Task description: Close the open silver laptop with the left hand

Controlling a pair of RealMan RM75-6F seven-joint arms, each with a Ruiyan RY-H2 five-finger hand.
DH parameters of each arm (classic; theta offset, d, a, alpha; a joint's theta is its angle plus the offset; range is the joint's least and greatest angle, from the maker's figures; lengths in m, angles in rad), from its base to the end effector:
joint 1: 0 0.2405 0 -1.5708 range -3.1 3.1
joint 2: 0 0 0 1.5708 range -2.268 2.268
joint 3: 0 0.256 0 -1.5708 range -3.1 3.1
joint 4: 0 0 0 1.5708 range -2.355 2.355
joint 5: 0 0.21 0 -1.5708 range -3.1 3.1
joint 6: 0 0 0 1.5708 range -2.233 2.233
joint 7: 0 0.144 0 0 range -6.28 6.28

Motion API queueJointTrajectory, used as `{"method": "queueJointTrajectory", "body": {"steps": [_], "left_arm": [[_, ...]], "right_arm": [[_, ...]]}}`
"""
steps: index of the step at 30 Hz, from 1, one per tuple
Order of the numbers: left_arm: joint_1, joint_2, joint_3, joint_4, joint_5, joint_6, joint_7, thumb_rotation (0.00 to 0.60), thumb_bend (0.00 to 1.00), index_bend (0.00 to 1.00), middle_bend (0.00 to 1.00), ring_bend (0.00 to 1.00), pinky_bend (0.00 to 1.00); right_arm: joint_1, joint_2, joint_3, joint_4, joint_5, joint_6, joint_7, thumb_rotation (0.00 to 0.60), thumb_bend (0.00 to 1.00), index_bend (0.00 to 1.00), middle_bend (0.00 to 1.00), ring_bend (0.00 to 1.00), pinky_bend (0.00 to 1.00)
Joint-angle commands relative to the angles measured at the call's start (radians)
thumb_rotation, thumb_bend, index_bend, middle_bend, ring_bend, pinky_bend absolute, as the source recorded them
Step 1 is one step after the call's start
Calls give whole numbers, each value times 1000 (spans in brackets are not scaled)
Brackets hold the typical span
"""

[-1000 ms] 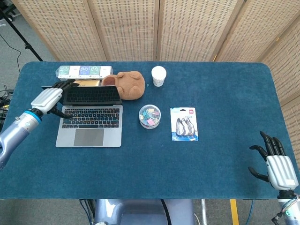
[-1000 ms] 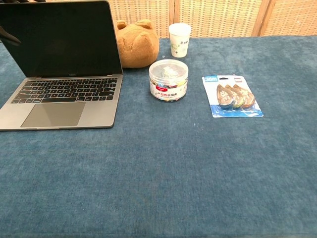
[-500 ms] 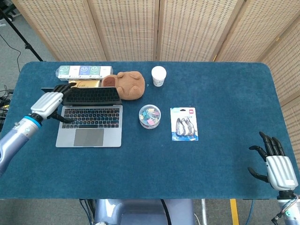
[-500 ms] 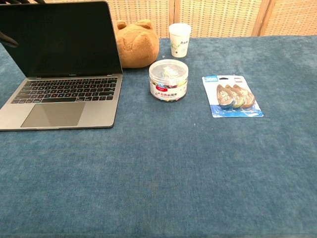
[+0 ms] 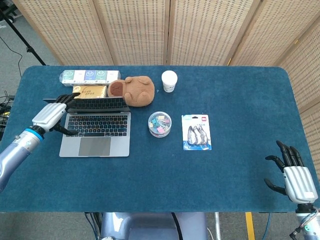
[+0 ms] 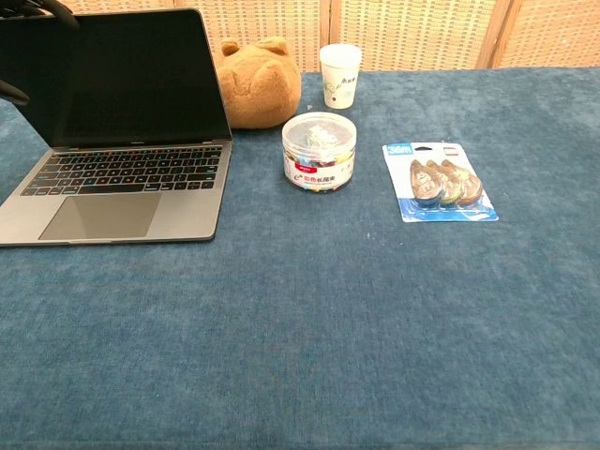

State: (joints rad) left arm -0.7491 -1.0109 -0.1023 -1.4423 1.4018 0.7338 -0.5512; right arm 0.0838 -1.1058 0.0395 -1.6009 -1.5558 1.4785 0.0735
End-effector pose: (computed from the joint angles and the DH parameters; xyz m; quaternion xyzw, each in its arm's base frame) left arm -0.2249 0.3819 0.1516 -0.6902 -0.4944 -0.3606 0.3862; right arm -0.3084 -0.1785 0.1589 0.6037 -0.3957 0.4074 0.5595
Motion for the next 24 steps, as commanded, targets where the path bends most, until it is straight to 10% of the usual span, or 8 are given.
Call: {"method": "queueJointTrajectory", "body": {"steps": [1,24], "left_arm": [[2,0,1,-4,3,2,-1,600,0,184,31,49,57],[44,43,11,-122,11,53,49,600,0,184,31,52,59]], "right_arm": [[0,0,0,0,0,0,0,600,228,307,0,0,0],[0,1,-4,-2,-8,2,2,600,227,307,0,0,0]]}}
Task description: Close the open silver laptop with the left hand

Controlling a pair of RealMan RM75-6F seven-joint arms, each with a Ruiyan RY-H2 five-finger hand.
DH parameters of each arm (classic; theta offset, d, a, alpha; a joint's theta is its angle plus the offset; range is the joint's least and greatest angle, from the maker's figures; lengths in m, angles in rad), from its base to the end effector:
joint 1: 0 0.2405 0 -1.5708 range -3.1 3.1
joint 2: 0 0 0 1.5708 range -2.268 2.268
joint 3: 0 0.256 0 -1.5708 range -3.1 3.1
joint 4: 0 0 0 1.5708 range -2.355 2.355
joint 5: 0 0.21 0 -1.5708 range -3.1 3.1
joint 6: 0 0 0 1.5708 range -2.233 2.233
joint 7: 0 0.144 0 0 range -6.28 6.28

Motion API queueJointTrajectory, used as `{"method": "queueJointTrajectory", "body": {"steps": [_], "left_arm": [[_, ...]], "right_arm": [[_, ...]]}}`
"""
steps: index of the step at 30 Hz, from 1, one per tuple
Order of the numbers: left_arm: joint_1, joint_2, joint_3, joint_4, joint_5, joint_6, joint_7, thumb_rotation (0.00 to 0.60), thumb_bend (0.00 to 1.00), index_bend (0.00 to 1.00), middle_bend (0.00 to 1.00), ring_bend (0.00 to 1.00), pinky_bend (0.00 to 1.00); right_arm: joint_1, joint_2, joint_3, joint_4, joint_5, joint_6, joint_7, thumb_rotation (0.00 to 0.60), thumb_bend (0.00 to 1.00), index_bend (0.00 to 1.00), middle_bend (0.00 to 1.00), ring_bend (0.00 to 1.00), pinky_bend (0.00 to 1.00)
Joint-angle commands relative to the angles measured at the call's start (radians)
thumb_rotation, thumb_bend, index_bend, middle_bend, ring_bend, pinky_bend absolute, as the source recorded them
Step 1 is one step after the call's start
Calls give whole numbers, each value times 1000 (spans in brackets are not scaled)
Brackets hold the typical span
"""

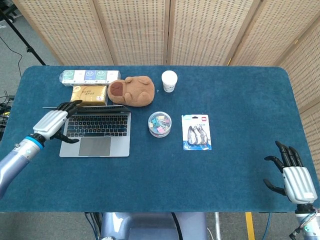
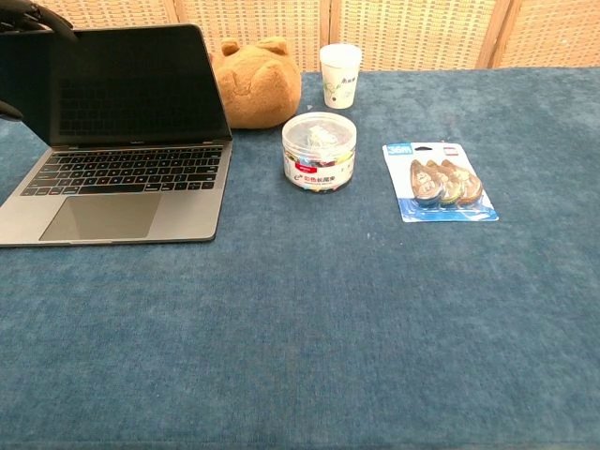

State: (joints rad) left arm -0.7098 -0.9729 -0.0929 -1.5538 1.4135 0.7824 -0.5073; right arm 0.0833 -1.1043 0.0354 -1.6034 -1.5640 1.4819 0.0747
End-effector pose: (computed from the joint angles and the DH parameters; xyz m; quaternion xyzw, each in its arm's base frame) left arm -0.2185 0.3574 0.1476 -0.6964 -0.4948 -0.3661 0.3690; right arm -0.3071 -0.1774 0.1586 0.6058 -0.3950 0.4088 0.5566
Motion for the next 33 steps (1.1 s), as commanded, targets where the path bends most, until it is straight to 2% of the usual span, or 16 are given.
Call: {"method": "queueJointTrajectory", "body": {"steps": [1,12,33], "left_arm": [[9,9,3,-19,2,10,10,600,0,184,31,52,59],[38,41,21,-89,11,25,34,600,0,184,31,60,66],[77,35,69,-145,66,44,32,600,0,184,31,61,67]], "right_arm": [[1,0,-1,0,0,-2,0,600,228,307,0,0,0],[0,2,-2,-2,-5,3,2,600,227,306,0,0,0],[-1,5,-5,-6,-10,6,3,600,228,305,0,0,0]]}}
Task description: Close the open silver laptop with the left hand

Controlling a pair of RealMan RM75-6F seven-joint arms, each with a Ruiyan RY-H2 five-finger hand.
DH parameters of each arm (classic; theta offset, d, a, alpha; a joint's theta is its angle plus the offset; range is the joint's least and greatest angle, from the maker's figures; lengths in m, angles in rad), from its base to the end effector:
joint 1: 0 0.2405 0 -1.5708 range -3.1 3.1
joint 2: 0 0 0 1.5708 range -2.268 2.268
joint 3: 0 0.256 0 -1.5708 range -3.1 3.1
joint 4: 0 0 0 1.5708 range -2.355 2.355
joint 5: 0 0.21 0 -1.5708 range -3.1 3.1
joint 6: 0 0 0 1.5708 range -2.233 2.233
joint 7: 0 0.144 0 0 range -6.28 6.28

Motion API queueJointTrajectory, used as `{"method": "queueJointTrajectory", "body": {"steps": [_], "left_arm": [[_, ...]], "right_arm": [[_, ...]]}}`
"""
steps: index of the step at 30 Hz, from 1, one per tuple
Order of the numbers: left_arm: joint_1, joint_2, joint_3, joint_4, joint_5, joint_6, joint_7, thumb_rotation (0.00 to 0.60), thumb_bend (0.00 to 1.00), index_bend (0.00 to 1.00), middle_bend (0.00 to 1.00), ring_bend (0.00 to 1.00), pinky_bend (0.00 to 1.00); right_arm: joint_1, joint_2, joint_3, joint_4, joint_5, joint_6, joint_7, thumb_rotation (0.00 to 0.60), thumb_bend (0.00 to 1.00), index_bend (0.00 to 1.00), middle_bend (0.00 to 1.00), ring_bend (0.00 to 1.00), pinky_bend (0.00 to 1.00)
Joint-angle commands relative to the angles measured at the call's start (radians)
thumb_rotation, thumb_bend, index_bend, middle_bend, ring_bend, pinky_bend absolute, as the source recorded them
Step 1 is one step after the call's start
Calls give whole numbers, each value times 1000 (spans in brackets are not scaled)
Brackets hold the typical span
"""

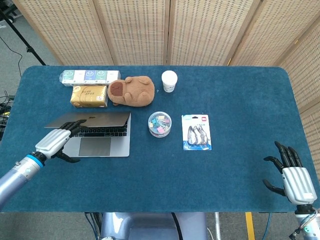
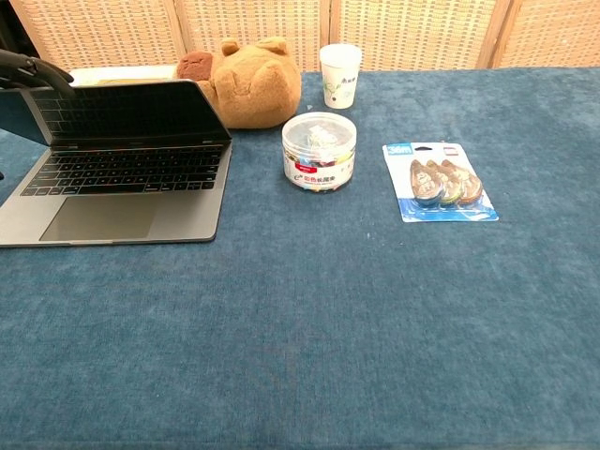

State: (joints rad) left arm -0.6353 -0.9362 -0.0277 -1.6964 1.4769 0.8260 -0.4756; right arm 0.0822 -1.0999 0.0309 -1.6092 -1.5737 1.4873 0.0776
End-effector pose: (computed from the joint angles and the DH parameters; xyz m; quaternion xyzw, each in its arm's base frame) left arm -0.2246 0.3070 0.1309 -0.7080 -0.5193 -0.3438 0.3331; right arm -0.3053 -0.1759 0.1589 0.6076 -0.3944 0.4114 0.5532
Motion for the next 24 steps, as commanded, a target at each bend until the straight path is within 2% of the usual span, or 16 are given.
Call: {"method": "queueJointTrajectory", "body": {"steps": [1,24], "left_arm": [[3,-3,7,-4,5,-1,0,600,0,184,31,61,67],[22,-76,74,27,55,-29,-47,600,0,185,31,61,73]], "right_arm": [[0,1,0,0,-1,1,1,600,228,305,0,0,0],[-3,4,-2,-5,-6,6,0,600,228,305,0,0,0]]}}
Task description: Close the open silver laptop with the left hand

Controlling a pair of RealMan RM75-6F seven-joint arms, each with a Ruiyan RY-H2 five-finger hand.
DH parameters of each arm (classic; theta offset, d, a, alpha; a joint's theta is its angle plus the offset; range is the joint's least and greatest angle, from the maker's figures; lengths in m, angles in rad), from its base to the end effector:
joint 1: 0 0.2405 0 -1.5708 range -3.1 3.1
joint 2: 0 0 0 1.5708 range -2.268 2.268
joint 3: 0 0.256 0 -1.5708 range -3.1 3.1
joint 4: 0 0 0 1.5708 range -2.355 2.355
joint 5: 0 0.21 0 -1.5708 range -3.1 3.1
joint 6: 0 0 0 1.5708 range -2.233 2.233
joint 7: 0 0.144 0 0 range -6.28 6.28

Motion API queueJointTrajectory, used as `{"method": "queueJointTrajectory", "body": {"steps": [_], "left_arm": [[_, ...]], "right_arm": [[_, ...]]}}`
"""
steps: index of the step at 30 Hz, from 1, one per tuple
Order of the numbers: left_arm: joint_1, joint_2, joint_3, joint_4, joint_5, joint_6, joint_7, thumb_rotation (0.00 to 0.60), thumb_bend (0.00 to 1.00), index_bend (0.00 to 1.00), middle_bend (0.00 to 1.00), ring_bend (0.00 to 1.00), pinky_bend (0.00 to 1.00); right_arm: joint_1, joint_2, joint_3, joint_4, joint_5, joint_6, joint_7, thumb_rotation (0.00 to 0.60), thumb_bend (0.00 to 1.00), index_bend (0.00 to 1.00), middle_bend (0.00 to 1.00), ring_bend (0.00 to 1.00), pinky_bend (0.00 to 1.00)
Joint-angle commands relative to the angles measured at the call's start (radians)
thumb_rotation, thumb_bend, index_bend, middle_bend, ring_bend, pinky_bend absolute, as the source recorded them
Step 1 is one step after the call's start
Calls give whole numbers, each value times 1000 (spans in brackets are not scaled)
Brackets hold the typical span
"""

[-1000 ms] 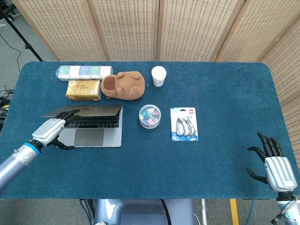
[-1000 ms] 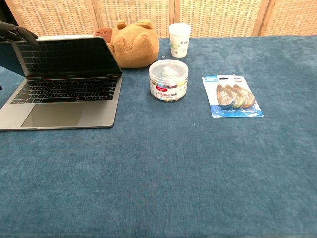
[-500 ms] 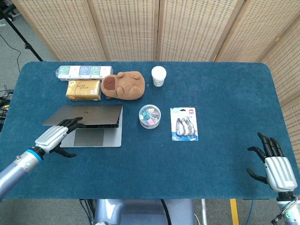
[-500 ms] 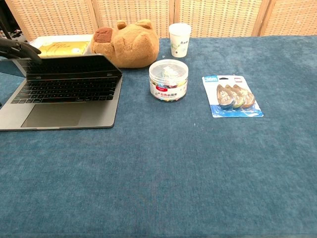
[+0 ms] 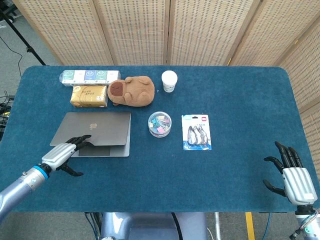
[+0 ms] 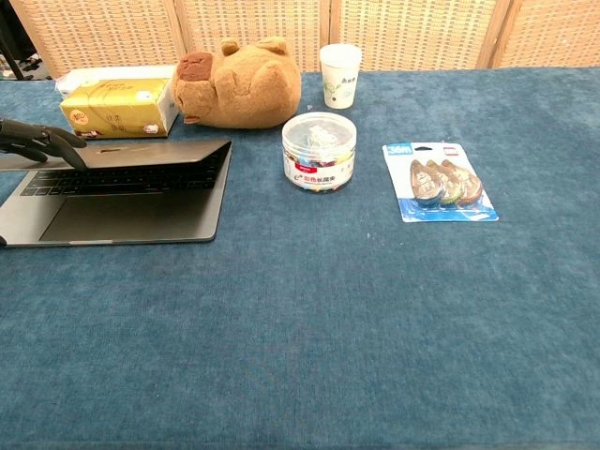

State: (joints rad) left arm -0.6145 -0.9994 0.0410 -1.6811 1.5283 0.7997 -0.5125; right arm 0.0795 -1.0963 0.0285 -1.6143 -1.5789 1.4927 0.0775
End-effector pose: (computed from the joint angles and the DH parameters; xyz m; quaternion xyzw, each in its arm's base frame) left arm -0.2416 0.2811 0.0996 -0.7121 -0.5571 -0.3077 0.2965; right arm -0.3043 -0.1745 0.1597 0.6079 -0.3936 0.4129 0.5523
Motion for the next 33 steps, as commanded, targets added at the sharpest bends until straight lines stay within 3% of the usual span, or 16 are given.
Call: {"method": "queueJointTrajectory", "body": {"steps": [1,33], "left_arm": [[1,-16,6,14,4,-3,-13,600,0,185,31,61,73],[1,-136,64,134,9,-44,-58,600,0,185,31,61,73]], "right_arm": [[0,0,0,1,-1,0,0,600,227,305,0,0,0],[2,-1,1,1,6,-7,-2,600,228,305,0,0,0]]}}
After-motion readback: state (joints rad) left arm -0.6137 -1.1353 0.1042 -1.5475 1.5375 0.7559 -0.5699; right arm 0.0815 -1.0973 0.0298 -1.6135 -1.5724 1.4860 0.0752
